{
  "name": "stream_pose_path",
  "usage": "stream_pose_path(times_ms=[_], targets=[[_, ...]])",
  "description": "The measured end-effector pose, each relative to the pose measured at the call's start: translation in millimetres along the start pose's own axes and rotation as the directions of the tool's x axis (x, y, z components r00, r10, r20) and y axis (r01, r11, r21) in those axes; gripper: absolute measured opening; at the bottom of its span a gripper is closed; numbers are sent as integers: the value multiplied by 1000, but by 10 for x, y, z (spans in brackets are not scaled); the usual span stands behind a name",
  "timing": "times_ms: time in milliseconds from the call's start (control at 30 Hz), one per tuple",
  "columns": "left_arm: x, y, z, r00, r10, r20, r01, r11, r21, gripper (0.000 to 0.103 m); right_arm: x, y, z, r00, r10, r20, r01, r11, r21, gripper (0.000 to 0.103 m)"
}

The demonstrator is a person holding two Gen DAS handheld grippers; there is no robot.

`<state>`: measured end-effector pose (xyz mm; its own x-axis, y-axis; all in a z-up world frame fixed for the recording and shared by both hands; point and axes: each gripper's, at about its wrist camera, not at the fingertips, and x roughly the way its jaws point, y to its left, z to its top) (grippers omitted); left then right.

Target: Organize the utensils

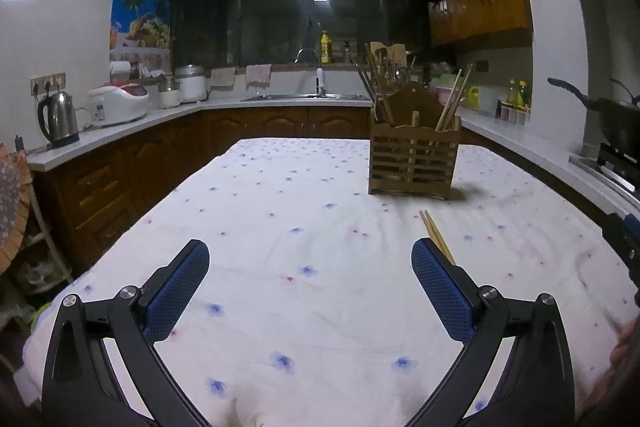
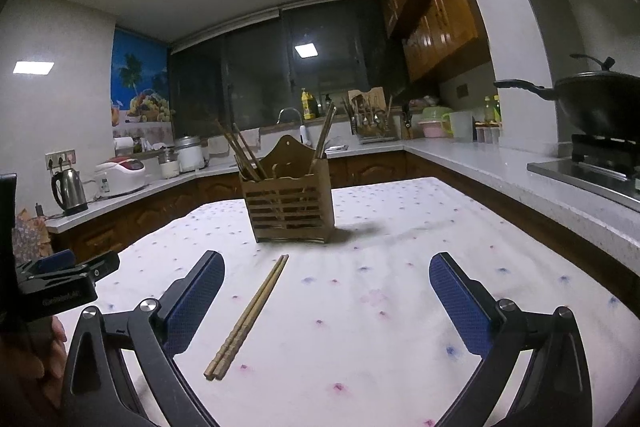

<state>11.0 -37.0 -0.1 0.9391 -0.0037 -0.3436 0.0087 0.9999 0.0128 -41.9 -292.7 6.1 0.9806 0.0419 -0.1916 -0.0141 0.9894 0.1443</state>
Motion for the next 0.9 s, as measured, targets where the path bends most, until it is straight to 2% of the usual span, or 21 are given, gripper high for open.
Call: stream_pose_path(times_ms=[233, 500, 900], targets=[[32, -75, -31, 1000, 4, -11, -4, 999, 33, 103, 0, -18, -9, 1000, -2, 9, 2, 1000, -3, 103], [80, -61, -25, 999, 3, -33, -2, 1000, 21, 103, 1, -8, -8, 1000, 0, 9, 0, 1000, -7, 103], [97, -39, -28, 1000, 11, -21, -10, 1000, 20, 103, 17, 20, 16, 1000, 7, 7, -7, 1000, -12, 103]])
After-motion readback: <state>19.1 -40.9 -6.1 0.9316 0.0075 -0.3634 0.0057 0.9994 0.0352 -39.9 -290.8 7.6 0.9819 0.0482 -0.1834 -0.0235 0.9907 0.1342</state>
